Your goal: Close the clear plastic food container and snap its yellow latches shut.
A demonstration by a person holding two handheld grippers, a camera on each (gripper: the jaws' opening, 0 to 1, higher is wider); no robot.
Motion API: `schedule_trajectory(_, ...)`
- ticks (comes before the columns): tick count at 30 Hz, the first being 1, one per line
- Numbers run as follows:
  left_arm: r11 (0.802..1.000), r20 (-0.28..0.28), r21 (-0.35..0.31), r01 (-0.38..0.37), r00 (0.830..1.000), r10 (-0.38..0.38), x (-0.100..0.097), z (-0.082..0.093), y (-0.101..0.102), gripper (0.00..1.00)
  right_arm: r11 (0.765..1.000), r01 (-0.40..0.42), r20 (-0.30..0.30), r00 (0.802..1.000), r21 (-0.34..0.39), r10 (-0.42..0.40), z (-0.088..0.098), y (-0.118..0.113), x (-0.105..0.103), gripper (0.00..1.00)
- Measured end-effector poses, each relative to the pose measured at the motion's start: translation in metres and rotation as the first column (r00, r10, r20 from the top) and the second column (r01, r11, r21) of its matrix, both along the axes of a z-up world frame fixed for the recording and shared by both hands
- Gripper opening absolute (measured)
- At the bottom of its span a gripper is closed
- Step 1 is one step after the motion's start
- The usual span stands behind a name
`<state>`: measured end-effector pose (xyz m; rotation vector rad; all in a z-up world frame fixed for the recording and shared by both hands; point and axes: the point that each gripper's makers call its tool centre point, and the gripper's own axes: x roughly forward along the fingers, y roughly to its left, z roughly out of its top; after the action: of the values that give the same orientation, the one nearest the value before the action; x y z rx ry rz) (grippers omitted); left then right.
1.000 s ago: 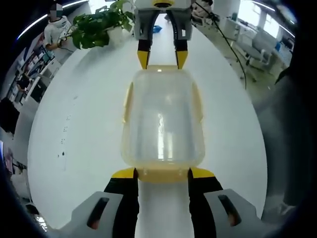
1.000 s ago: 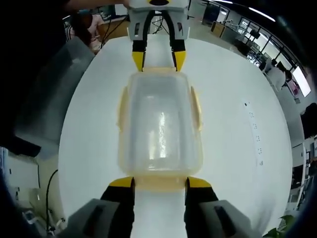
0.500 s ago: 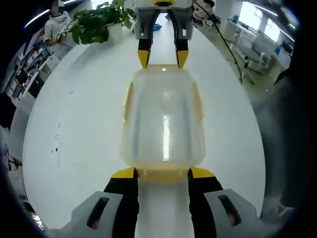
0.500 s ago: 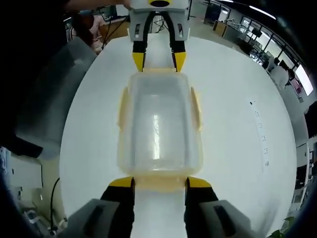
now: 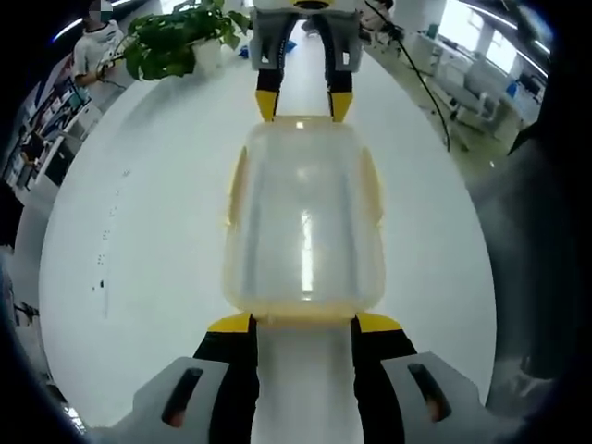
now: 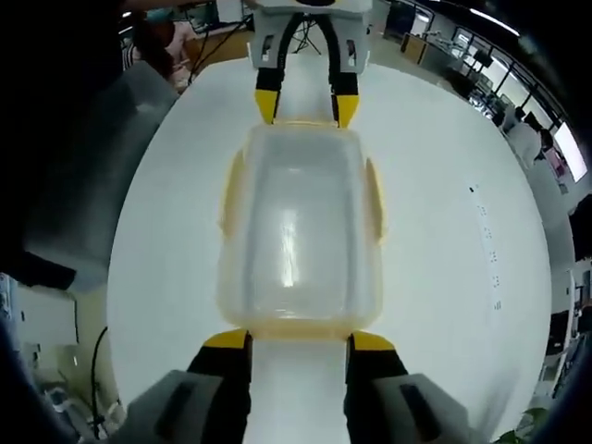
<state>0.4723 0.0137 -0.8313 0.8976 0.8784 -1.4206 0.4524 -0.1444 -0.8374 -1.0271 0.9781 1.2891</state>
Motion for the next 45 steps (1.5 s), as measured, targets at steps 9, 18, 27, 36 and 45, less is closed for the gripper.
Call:
schedule_trajectory(9,0.999,-0.008,-0.007,-0.047,0.999,0.047,-0.012,0.001,0.012,0.37,1.0,-0.006,0.028,1.0,-0.003,0.006,-0.002,0.01,-0.003,0.38)
schedule_trajectory(18,0.998,-0.017,-0.034,-0.056,0.998,0.056,-0.024,-0.001,0.037,0.42,0.999,0.014,0.031,0.999,0.029,-0.015,-0.005,0.03,-0.009,0.44)
schedule_trajectory(27,0.985,0.026,-0.152,-0.078,0.996,0.083,-0.03,0.034,0.052,0.5,0.989,0.062,0.021,0.998,0.136,-0.066,0.033,0.034,-0.005,0.53)
schedule_trajectory(36,0.927,-0.032,-0.341,-0.154,0.988,0.152,-0.02,0.047,0.029,0.36,0.966,0.046,0.011,0.999,0.253,-0.051,0.043,0.069,-0.012,0.38)
schedule_trajectory(45,0.937,-0.003,-0.332,-0.107,0.994,0.112,-0.02,0.04,0.003,0.39,0.96,0.027,-0.008,1.0,0.279,-0.026,0.038,0.095,-0.018,0.34)
